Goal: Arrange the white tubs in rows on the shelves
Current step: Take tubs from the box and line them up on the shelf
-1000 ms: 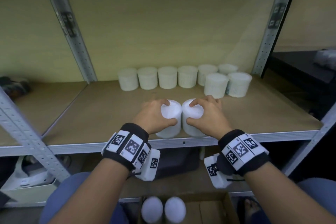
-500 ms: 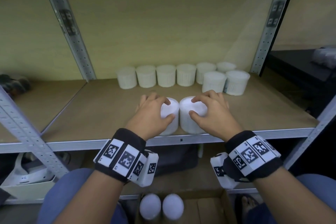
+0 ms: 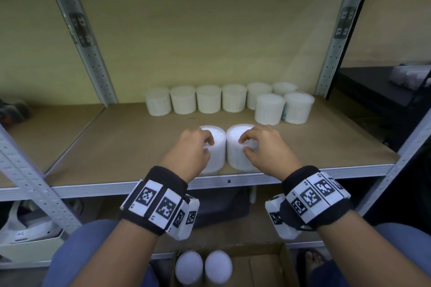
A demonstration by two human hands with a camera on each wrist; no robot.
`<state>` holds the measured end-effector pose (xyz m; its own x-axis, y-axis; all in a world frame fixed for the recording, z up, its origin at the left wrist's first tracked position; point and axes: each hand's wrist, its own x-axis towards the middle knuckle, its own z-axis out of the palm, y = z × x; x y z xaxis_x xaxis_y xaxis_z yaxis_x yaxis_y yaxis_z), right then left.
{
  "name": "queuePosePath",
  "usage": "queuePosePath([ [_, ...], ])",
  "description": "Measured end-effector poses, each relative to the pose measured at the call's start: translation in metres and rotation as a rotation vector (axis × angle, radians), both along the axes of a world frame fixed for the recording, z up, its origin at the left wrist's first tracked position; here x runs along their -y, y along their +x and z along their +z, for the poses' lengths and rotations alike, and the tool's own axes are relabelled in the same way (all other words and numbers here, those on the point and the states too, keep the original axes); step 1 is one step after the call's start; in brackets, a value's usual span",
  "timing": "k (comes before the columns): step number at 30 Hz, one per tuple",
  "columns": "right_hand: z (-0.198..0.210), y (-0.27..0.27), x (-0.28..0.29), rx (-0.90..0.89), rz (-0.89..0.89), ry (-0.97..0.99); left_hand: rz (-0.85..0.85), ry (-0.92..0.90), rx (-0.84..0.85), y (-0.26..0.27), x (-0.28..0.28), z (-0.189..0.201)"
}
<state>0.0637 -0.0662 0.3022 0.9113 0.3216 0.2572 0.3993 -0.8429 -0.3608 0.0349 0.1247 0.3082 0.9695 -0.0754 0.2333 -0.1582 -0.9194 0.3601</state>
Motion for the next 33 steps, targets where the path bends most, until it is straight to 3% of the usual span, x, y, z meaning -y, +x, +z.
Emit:
queuePosePath([
  [33,0.001,0.162,-0.025,-0.033,-0.105,-0.023,0.044,-0.046,0.032,0.165,-0.006,-0.008],
])
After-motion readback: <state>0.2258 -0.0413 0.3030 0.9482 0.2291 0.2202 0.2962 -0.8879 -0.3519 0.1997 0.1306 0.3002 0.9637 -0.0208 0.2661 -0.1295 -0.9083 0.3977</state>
